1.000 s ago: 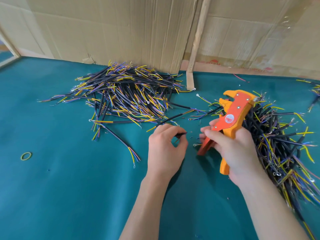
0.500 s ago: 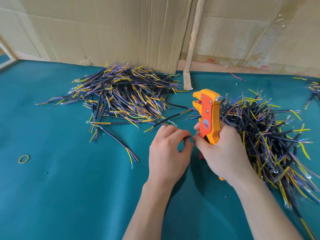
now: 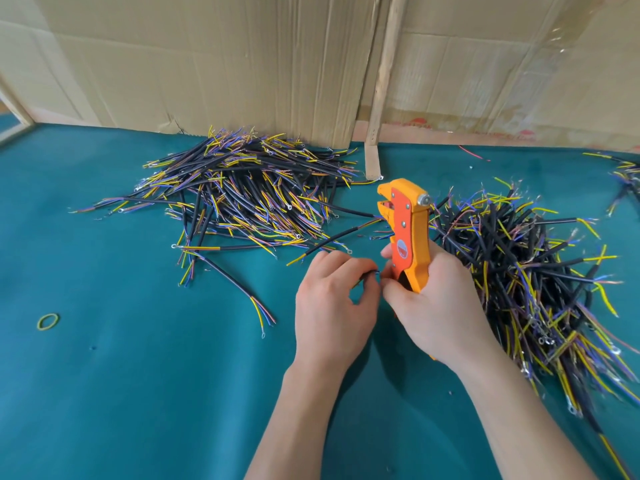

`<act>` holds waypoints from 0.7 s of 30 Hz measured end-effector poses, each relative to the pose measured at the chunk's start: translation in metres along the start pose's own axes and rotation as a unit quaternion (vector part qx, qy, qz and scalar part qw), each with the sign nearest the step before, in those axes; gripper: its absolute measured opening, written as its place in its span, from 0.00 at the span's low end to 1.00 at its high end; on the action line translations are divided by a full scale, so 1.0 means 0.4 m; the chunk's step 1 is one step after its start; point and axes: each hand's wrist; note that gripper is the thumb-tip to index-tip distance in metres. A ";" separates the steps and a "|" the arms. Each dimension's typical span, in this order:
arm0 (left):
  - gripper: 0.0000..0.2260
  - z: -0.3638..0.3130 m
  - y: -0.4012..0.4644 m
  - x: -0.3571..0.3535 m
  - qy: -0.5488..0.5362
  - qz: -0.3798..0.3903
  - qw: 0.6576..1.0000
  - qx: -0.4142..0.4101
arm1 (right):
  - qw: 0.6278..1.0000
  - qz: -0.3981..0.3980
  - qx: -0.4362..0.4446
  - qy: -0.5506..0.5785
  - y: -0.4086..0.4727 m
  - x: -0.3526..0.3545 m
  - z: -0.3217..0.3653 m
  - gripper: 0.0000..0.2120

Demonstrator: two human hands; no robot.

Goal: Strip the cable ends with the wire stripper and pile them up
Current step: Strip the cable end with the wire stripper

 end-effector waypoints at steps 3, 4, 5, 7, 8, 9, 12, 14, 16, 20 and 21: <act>0.03 -0.002 -0.001 -0.003 0.004 -0.002 1.000 -0.004 | 1.000 -0.004 -0.004 0.029 0.001 -0.005 -0.004 0.13; 0.03 -0.004 -0.002 -0.004 0.004 -0.003 1.000 -0.008 | 0.999 -0.009 -0.005 0.034 0.002 -0.006 -0.005 0.13; 0.03 -0.004 -0.003 -0.005 0.003 -0.004 1.000 -0.010 | 0.999 -0.016 -0.003 0.034 0.002 -0.005 -0.005 0.12; 0.03 -0.002 -0.003 -0.005 0.001 -0.007 1.000 -0.010 | 0.999 -0.032 0.017 0.019 0.001 -0.003 0.002 0.12; 0.04 -0.001 -0.003 -0.006 -0.001 -0.008 1.000 -0.008 | 0.998 -0.043 0.035 0.003 -0.002 -0.003 0.005 0.13; 0.04 -0.002 -0.002 -0.007 -0.002 -0.006 1.000 -0.007 | 0.997 -0.051 0.059 -0.019 -0.004 -0.003 0.008 0.14; 0.04 -0.007 -0.002 -0.007 -0.001 0.000 1.000 -0.001 | 0.984 -0.053 0.134 -0.104 -0.012 -0.004 0.012 0.14; 0.05 -0.001 0.001 0.003 0.000 -0.005 1.000 0.015 | 0.975 -0.051 0.156 -0.152 -0.010 0.000 0.007 0.16; 0.05 0.013 0.005 0.016 0.001 -0.009 0.999 0.033 | 0.981 -0.049 0.129 -0.140 -0.003 0.008 -0.002 0.17; 0.04 0.005 0.005 0.019 -0.011 0.011 0.999 0.050 | 0.998 -0.036 0.035 -0.028 0.002 0.020 -0.005 0.12; 0.04 0.001 0.003 0.016 -0.016 0.018 0.998 0.050 | 1.000 -0.020 0.012 0.019 0.001 0.017 0.002 0.11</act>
Point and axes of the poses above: each hand's wrist, its own y-axis towards the middle knuckle, its own x-axis out of the back of the hand, z = x × y, and after that the axes turned 7 degrees about -y, right-handed
